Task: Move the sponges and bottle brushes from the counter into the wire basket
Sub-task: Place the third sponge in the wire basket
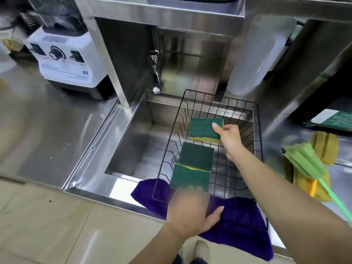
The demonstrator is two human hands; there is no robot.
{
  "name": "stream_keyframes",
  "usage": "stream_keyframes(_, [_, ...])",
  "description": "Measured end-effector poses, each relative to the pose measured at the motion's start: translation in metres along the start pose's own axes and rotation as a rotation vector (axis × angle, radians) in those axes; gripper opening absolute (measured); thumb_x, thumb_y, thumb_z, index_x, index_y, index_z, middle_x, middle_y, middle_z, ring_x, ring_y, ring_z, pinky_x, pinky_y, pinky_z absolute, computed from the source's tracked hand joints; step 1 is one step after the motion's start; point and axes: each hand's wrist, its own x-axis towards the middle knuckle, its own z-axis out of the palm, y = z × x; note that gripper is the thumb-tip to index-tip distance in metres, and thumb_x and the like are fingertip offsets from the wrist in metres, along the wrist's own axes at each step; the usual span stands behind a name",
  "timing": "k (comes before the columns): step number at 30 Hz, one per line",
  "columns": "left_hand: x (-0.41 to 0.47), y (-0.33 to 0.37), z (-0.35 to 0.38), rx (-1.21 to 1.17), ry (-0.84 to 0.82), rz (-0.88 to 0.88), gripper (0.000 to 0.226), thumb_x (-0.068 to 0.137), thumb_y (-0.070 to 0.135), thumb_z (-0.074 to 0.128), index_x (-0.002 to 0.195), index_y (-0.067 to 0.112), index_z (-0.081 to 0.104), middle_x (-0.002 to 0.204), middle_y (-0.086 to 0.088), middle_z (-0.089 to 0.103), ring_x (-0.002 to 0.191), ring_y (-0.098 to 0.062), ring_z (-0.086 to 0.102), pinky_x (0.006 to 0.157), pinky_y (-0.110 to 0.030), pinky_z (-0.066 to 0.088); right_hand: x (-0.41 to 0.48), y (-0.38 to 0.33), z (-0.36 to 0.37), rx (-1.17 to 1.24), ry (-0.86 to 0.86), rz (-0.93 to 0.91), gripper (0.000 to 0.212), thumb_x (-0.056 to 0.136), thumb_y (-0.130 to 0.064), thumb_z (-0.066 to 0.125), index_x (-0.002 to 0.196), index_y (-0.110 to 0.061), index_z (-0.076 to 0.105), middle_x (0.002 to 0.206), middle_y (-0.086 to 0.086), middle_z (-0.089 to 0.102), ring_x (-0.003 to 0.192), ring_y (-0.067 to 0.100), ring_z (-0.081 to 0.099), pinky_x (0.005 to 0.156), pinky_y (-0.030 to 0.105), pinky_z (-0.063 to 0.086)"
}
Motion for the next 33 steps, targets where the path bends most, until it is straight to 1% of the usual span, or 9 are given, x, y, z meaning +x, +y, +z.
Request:
stream_keyframes(7, [0.001,0.0,-0.001,-0.011,-0.029,-0.012,0.047,0.09,0.055,0.044,0.064,0.018,0.055,0.062,0.002,0.049,0.057,-0.018,0.047,0.056,-0.028,0.035,0.0,0.013,0.017,-0.176,-0.089,0.033,0.049,0.091,-0.033,0.056,0.124,0.0,0.04,0.112,0.011,0.05,0.097,0.022,0.045,0.081,0.034,0.036])
stream_keyframes(11, [0.001,0.0,-0.003,-0.006,-0.049,-0.014,0.046,0.089,0.055,0.047,0.064,0.017,0.055,0.062,0.002,0.05,0.057,-0.018,0.047,0.056,-0.028,0.036,0.003,0.01,0.011,-0.585,-0.019,-0.019,0.056,0.09,-0.047,0.049,0.128,-0.005,0.047,0.135,0.017,0.048,0.122,0.035,0.044,0.103,0.044,0.037])
stream_keyframes(14, [0.002,0.0,-0.001,-0.012,-0.031,-0.024,0.047,0.091,0.053,0.043,0.063,0.017,0.054,0.062,0.002,0.048,0.056,-0.019,0.046,0.054,-0.028,0.035,0.0,0.011,0.005,-0.591,-0.15,-0.013,0.061,0.09,-0.049,0.048,0.133,-0.006,0.044,0.136,0.014,0.053,0.123,0.034,0.049,0.105,0.046,0.039])
stream_keyframes(16, [0.003,-0.001,-0.002,-0.016,-0.025,-0.013,0.048,0.093,0.052,0.041,0.062,0.017,0.053,0.061,0.002,0.048,0.056,-0.018,0.046,0.054,-0.028,0.035,-0.005,0.011,0.001,-0.727,-0.177,-0.025,0.067,0.09,-0.055,0.04,0.14,-0.01,0.037,0.137,0.012,0.054,0.126,0.033,0.048,0.108,0.049,0.034])
stream_keyframes(18, [0.008,0.009,-0.005,-0.059,-0.009,0.048,0.048,0.093,0.051,0.041,0.061,0.017,0.053,0.06,0.002,0.047,0.055,-0.017,0.045,0.053,-0.028,0.034,-0.014,0.01,-0.022,-0.869,-0.094,-0.036,0.067,0.092,-0.056,0.033,0.143,-0.012,0.032,0.139,0.011,0.052,0.129,0.032,0.045,0.11,0.05,0.023])
stream_keyframes(20, [0.01,0.01,-0.006,-0.057,-0.001,0.049,0.048,0.093,0.05,0.042,0.06,0.017,0.053,0.06,0.002,0.047,0.054,-0.018,0.044,0.052,-0.029,0.033,-0.016,0.009,-0.025,-0.958,-0.063,-0.078,0.066,0.094,-0.052,0.033,0.143,-0.009,0.029,0.141,0.013,0.048,0.131,0.031,0.043,0.111,0.049,0.023])
stream_keyframes(25, [0.006,0.0,-0.005,-0.006,-0.046,0.031,0.046,0.09,0.05,0.047,0.06,0.015,0.054,0.059,0.001,0.047,0.054,-0.02,0.046,0.051,-0.03,0.036,-0.025,0.006,-0.021,-1.029,-0.145,-0.206,0.051,0.093,-0.039,0.046,0.132,-0.007,0.042,0.135,0.013,0.05,0.123,0.033,0.049,0.102,0.045,0.036])
stream_keyframes(28, [0.001,-0.008,-0.003,0.015,-0.056,0.018,0.051,0.095,0.048,0.04,0.06,0.015,0.054,0.059,0.0,0.047,0.053,-0.021,0.047,0.05,-0.031,0.037,-0.034,0.001,-0.029,-0.947,-0.203,-0.293,0.033,0.091,-0.028,0.051,0.116,-0.007,0.056,0.122,0.014,0.057,0.112,0.033,0.055,0.092,0.039,0.043])
stream_keyframes(33, [0.004,-0.003,-0.004,-0.005,-0.028,0.062,0.055,0.1,0.045,0.032,0.061,0.013,0.054,0.06,-0.002,0.047,0.055,-0.023,0.048,0.055,-0.035,0.037,-0.047,-0.01,-0.092,-0.863,0.047,-0.448,0.028,0.092,-0.022,0.05,0.115,-0.007,0.059,0.118,0.013,0.061,0.108,0.031,0.058,0.092,0.036,0.046])
